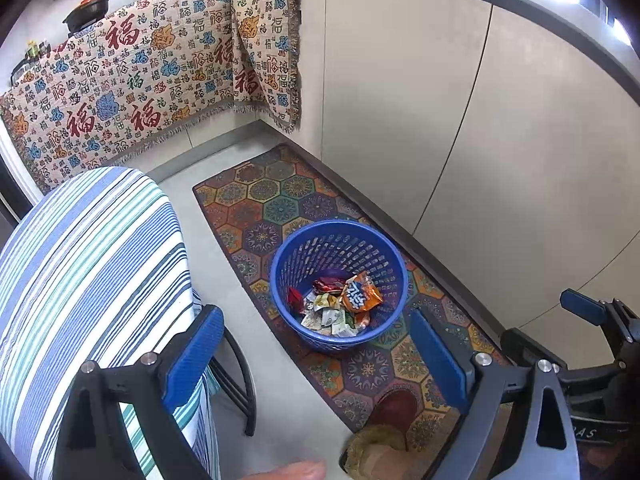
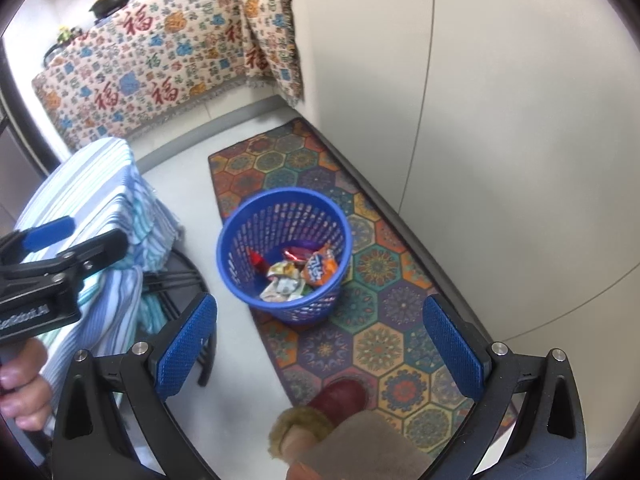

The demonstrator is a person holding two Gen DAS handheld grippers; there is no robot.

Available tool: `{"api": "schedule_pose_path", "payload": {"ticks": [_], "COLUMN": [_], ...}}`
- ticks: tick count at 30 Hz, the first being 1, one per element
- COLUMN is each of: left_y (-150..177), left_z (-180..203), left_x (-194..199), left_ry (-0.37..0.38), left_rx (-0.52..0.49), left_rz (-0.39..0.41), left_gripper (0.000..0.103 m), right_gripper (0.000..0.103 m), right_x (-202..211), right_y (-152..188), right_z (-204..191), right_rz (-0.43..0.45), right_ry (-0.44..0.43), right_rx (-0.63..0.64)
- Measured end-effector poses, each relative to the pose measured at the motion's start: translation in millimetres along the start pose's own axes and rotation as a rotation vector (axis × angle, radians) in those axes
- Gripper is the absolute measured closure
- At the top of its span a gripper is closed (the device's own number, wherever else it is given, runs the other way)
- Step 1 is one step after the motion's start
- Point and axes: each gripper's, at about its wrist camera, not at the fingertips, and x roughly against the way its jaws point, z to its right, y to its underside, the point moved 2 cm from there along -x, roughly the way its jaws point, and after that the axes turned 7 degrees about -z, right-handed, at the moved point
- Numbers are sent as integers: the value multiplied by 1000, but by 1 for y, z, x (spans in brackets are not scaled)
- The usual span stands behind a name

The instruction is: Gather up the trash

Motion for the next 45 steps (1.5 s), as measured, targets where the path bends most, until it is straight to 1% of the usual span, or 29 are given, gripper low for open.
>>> {"api": "schedule_pose_path", "payload": {"ticks": [9,26,45], "left_y": [0,-1,-1], "left_z": [-2,-8,-4], "left_x": [6,7,9], "left_ry": [-15,-20,-20], "left_rx": [12,17,13], "left_rz": [-4,-12,-8], "left_gripper": [7,7,7], "right_gripper": [0,0,0], "right_x": [17,22,27], "right_y": [3,-1,-4], "right_z": [-12,-14,-14], "right_rz": [10,17,31], "right_ry": [-2,-6,-12], "right_rx": [21,35,37]}}
